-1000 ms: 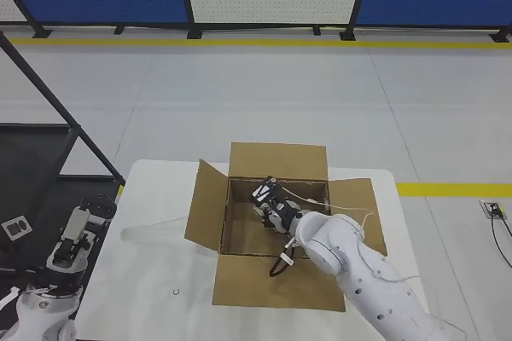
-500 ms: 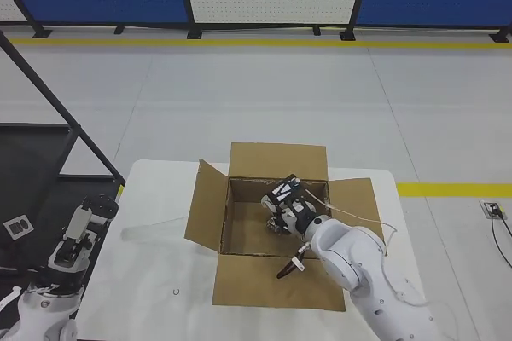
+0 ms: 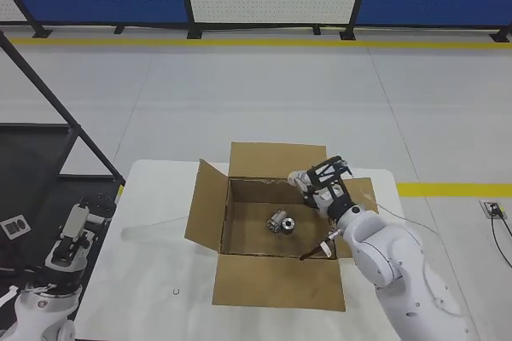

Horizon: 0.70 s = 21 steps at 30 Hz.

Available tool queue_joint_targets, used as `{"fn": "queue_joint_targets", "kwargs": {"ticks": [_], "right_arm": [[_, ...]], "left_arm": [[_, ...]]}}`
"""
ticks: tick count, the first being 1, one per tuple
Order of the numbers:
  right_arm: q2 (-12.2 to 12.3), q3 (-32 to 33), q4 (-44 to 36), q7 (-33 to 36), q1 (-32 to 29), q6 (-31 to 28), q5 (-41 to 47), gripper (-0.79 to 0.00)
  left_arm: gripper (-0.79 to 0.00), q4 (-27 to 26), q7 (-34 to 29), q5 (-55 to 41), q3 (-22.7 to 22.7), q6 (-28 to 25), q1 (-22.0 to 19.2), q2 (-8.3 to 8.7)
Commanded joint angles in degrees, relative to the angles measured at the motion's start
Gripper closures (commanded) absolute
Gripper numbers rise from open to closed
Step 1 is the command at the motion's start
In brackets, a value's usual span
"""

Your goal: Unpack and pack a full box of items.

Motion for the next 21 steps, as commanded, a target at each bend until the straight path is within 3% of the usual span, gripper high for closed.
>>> {"fn": "queue_joint_targets", "kwargs": {"ticks": [1,6,10,13,21], "right_arm": [[0.7,5.8,-2.7,0.1,-2.4,0.8,-0.2,0.000],[2.0,18.3,-8.4,0.5,-9.6,3.3,-0.4,0.000],[2.6,24.8,-8.1,2.6,-13.4,3.9,-0.3,0.000],[3.1,27.8,-4.6,5.0,-14.3,2.3,0.3,0.000],[4.1,28.2,10.7,10.2,-11.7,-5.0,-0.5,0.000]], "left_arm": [[-0.785,0.2,0.2,-0.2,-0.2,0.0,-0.3,0.07],[-0.785,0.6,0.9,-0.5,-0.1,0.2,-1.1,0.21],[-0.785,0.4,1.4,-0.2,0.7,0.5,-1.8,0.27],[-0.785,0.3,1.5,-0.1,0.9,0.6,-1.9,0.28],[-0.785,0.3,1.5,-0.1,0.9,0.6,-1.9,0.28]]}}
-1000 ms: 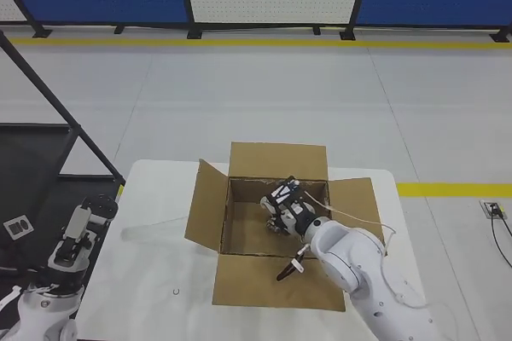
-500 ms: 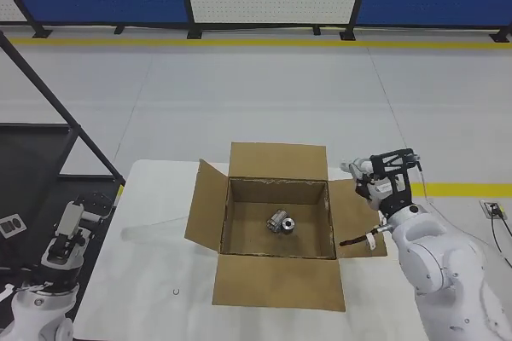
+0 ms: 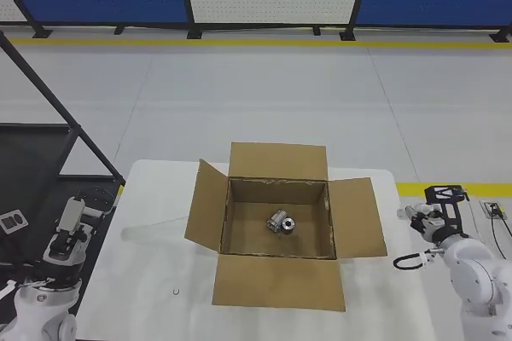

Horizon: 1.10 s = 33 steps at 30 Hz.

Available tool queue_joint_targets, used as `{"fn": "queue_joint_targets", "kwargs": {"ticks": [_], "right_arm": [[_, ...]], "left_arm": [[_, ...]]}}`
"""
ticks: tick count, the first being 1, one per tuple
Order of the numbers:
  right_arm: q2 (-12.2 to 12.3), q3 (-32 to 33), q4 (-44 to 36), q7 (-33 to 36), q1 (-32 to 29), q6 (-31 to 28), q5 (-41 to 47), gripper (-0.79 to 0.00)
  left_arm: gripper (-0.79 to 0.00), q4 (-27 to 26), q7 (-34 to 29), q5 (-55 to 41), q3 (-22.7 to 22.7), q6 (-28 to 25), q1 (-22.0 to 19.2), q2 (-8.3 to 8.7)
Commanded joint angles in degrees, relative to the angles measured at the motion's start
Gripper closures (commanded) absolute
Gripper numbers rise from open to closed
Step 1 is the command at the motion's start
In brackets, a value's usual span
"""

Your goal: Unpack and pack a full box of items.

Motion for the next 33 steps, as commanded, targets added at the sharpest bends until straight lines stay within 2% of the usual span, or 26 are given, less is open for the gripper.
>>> {"fn": "queue_joint_targets", "kwargs": {"ticks": [1,10,21,31,32,33], "right_arm": [[0.3,-0.2,4.0,0.6,0.9,-2.5,0.1,0.000],[1.1,-1.2,9.5,1.1,1.7,-8.4,0.4,0.000],[1.2,-5.1,12.9,-1.4,3.4,-7.2,-0.7,0.000],[1.3,-8.2,14.8,0.0,5.9,-6.1,-1.8,0.000],[1.4,-8.4,15.0,0.1,6.1,-6.0,-1.8,-0.025],[1.4,-8.6,15.1,0.3,6.2,-6.0,-1.8,-0.102]], "left_arm": [[-0.785,0.0,0.0,0.0,0.0,0.0,0.0,0.00],[-0.785,0.0,0.0,0.0,0.0,0.0,0.0,0.00],[-0.785,0.0,0.0,0.0,0.0,0.0,0.0,0.00],[-0.785,0.0,0.0,0.0,0.0,0.0,0.0,0.00],[-0.785,0.0,0.0,0.0,0.0,0.0,0.0,0.00],[-0.785,0.0,0.0,0.0,0.0,0.0,0.0,0.00]]}}
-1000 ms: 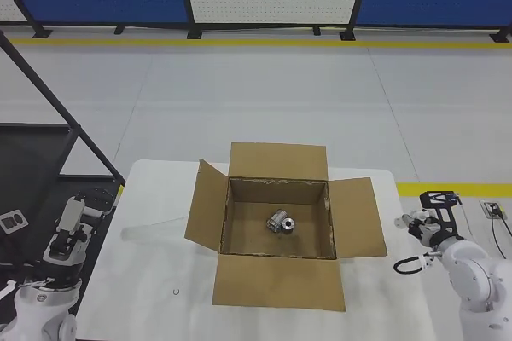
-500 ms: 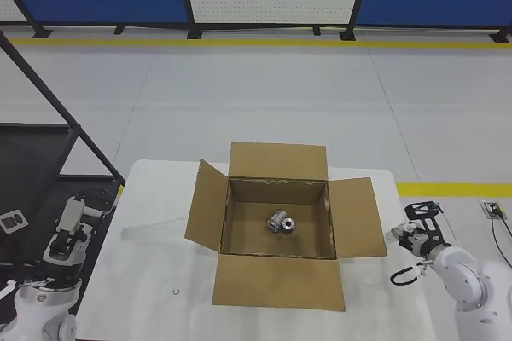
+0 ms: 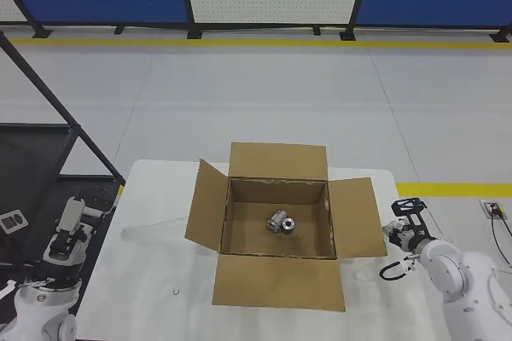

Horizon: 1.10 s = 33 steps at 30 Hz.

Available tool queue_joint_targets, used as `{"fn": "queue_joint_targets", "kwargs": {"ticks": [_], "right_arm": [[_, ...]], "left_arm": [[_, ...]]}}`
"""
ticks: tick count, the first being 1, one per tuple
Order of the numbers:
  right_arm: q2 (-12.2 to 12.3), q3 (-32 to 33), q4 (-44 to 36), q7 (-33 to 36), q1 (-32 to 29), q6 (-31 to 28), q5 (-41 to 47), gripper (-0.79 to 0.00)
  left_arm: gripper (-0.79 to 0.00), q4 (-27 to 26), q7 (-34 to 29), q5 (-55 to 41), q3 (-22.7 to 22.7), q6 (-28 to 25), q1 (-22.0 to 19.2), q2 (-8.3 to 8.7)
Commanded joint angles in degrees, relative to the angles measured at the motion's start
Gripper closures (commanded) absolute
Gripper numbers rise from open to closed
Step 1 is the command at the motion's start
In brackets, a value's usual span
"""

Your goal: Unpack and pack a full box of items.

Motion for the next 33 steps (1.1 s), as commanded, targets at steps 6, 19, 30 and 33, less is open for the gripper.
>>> {"fn": "queue_joint_targets", "kwargs": {"ticks": [6,19,30,33], "right_arm": [[0.2,-0.9,0.5,0.8,0.6,0.7,0.4,-0.385],[0.9,1.3,-4.6,1.4,-1.0,3.0,2.5,-0.782],[1.4,8.8,-28.4,-0.2,-7.2,10.1,8.5,-0.785],[1.5,7.8,-34.2,0.7,-7.8,8.4,11.2,-0.785]], "left_arm": [[-0.785,0.0,0.0,0.0,0.0,0.0,0.0,0.00],[-0.785,0.0,0.0,0.0,0.0,0.0,0.0,0.00],[-0.785,0.0,0.0,0.0,0.0,0.0,0.0,0.00],[-0.785,0.0,0.0,0.0,0.0,0.0,0.0,0.00]]}}
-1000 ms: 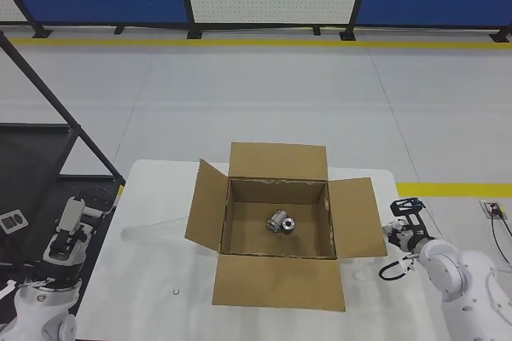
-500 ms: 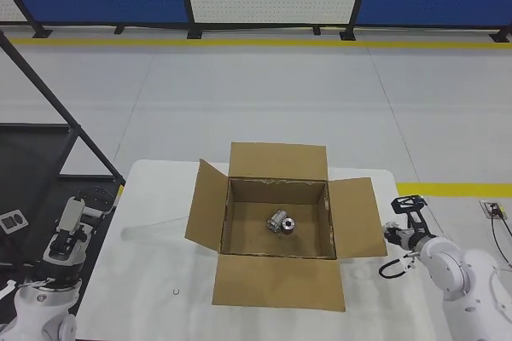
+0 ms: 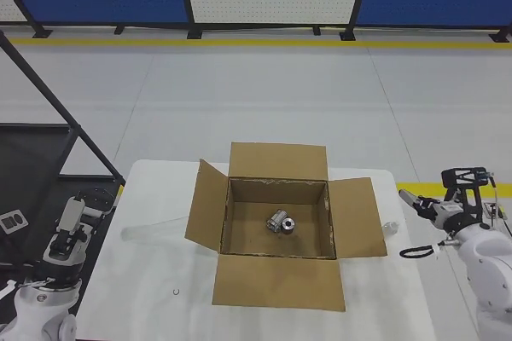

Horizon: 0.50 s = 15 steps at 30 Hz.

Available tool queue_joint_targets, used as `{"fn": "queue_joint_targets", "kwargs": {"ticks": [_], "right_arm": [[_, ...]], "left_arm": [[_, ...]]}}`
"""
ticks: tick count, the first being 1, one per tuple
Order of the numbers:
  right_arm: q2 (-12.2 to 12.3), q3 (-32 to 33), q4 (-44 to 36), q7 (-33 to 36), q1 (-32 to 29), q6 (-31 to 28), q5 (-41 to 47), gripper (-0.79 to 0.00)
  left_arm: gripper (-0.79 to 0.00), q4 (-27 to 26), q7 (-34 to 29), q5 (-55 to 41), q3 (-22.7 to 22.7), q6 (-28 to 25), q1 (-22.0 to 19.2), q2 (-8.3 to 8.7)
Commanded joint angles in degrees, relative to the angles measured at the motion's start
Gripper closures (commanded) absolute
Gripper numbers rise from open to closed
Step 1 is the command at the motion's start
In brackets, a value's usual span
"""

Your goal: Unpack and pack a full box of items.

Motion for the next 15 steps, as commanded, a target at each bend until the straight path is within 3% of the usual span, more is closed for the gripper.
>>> {"fn": "queue_joint_targets", "kwargs": {"ticks": [1,7,15], "right_arm": [[0.0,-1.6,-3.9,1.3,0.0,-1.5,1.1,-0.785],[0.0,-11.8,-5.5,6.7,4.3,-6.0,1.2,-0.785],[-1.5,-29.1,5.8,13.8,16.0,-7.3,-0.4,-0.785]], "left_arm": [[-0.785,0.0,0.0,0.0,0.0,0.0,0.0,0.00],[-0.785,0.0,0.0,0.0,0.0,0.0,0.0,0.00],[-0.785,-0.4,1.2,-0.5,-0.4,0.5,0.6,0.01]]}}
